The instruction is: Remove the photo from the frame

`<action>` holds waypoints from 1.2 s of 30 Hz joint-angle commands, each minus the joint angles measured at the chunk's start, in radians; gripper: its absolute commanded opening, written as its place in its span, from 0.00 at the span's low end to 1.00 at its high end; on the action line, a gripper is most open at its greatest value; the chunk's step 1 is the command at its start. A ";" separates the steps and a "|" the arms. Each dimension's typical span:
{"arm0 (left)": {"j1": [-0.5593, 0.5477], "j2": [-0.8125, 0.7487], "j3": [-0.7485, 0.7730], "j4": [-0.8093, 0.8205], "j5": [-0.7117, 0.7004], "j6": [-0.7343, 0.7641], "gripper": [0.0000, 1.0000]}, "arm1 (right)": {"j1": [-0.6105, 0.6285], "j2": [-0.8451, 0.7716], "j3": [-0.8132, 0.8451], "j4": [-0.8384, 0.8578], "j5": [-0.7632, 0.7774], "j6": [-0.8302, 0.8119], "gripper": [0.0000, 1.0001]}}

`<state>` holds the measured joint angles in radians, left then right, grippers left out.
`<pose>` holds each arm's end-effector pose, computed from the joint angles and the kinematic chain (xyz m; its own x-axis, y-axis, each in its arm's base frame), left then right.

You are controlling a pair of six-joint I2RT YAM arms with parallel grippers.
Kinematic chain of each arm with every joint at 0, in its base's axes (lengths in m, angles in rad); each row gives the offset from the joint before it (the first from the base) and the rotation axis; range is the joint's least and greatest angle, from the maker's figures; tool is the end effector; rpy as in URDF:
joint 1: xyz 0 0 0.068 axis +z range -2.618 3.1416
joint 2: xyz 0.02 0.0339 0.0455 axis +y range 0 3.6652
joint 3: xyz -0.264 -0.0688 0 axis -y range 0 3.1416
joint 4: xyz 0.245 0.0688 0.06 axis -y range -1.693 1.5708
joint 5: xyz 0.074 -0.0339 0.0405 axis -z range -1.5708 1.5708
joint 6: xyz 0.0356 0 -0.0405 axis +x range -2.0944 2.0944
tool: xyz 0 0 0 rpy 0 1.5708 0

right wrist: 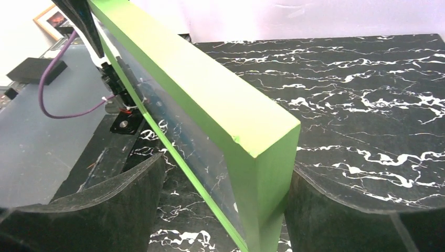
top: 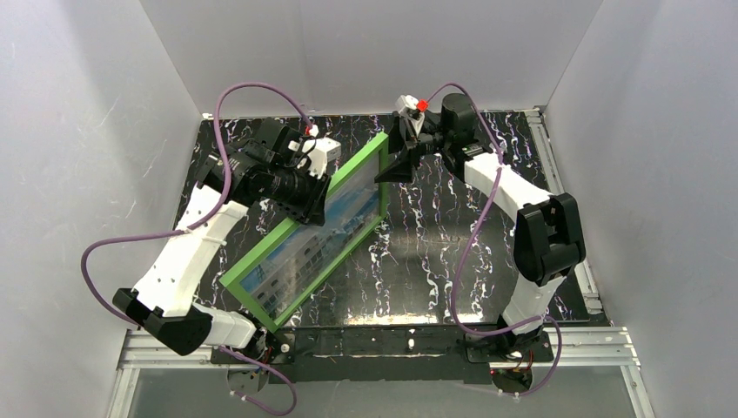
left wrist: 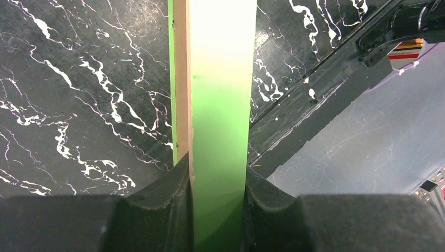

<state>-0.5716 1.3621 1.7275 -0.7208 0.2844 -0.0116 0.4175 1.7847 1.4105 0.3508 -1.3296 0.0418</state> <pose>0.2251 -0.1567 0.4777 -0.3012 0.1805 -0.9363 0.7370 0.6671 -0.1085 0.3594 0.1972 0.3358 -0.0625 -0.0168 -0.9979 -0.9825 -0.1747 0.0645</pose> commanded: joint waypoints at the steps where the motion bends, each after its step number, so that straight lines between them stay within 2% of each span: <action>1: -0.017 0.024 -0.075 -0.096 0.206 -0.059 0.00 | 0.008 0.018 0.017 0.143 -0.094 0.113 0.82; 4: -0.017 0.025 -0.070 -0.096 0.208 -0.058 0.00 | 0.015 0.008 -0.017 0.192 -0.109 0.150 0.77; 8: -0.017 0.025 -0.070 -0.098 0.212 -0.057 0.00 | 0.014 -0.020 -0.100 0.396 -0.114 0.305 0.67; 11: -0.017 0.028 -0.076 -0.100 0.214 -0.056 0.00 | 0.015 -0.022 -0.131 0.502 -0.119 0.398 0.48; 16: -0.017 0.033 -0.081 -0.094 0.194 -0.047 0.00 | 0.009 -0.022 -0.187 0.713 -0.127 0.572 0.29; 24: -0.017 0.071 -0.093 -0.077 0.167 -0.077 0.00 | -0.017 -0.055 -0.267 0.776 -0.148 0.603 0.05; 25: -0.017 0.078 -0.082 -0.087 0.158 -0.079 0.02 | -0.021 -0.061 -0.277 0.782 -0.150 0.601 0.01; 28: -0.017 0.087 -0.059 -0.107 0.136 -0.079 0.37 | -0.036 -0.084 -0.313 0.787 -0.143 0.585 0.01; 31: -0.017 0.068 -0.062 -0.089 0.089 -0.095 0.62 | -0.051 -0.116 -0.363 0.790 -0.123 0.561 0.01; 32: -0.017 0.064 -0.058 -0.084 0.080 -0.098 0.67 | -0.058 -0.133 -0.382 0.782 -0.114 0.544 0.01; 34: -0.017 0.066 -0.033 -0.090 0.059 -0.100 0.73 | -0.068 -0.170 -0.408 0.660 -0.090 0.451 0.01; 36: -0.017 0.075 0.008 -0.102 0.033 -0.100 0.76 | -0.071 -0.210 -0.396 0.385 -0.054 0.263 0.01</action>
<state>-0.5884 1.3857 1.7164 -0.7521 0.3855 -0.0528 0.3351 1.6558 1.0267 1.1065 -1.3987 0.4770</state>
